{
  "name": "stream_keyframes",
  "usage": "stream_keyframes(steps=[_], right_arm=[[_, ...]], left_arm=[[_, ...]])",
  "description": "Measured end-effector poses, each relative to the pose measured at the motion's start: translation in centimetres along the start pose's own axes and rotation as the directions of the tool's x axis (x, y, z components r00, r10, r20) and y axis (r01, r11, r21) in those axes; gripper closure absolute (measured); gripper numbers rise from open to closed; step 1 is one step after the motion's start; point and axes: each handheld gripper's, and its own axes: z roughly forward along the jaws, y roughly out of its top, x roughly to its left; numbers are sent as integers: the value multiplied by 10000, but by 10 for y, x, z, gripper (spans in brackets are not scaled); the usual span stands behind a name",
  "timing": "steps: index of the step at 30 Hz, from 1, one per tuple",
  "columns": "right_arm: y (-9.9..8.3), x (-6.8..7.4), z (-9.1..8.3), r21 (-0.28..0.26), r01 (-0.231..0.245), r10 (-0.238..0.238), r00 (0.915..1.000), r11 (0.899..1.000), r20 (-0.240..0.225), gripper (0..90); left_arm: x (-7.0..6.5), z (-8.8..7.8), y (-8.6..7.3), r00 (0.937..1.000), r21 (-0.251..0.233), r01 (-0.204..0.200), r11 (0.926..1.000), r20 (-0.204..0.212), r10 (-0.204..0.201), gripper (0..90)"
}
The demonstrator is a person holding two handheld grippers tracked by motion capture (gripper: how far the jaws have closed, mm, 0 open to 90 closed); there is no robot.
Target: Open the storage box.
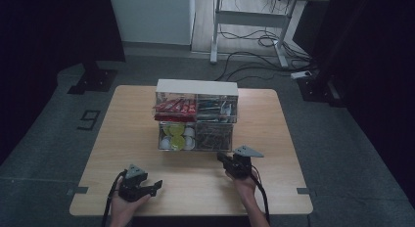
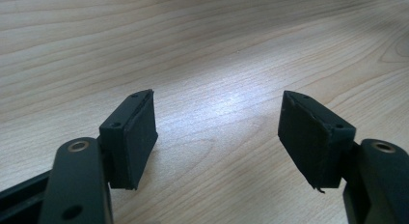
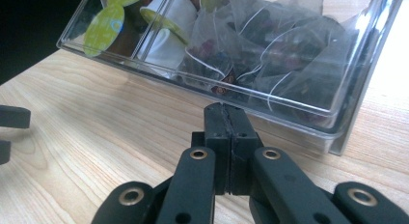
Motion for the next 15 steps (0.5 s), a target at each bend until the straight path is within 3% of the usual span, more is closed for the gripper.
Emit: stream_keyframes(steps=[15], right_arm=[[5, 0, -8, -347, -273, 270, 9996, 9990, -111, 889]], left_arm=[[0, 0, 0, 10000, 14, -6, 10000, 7, 6, 300]])
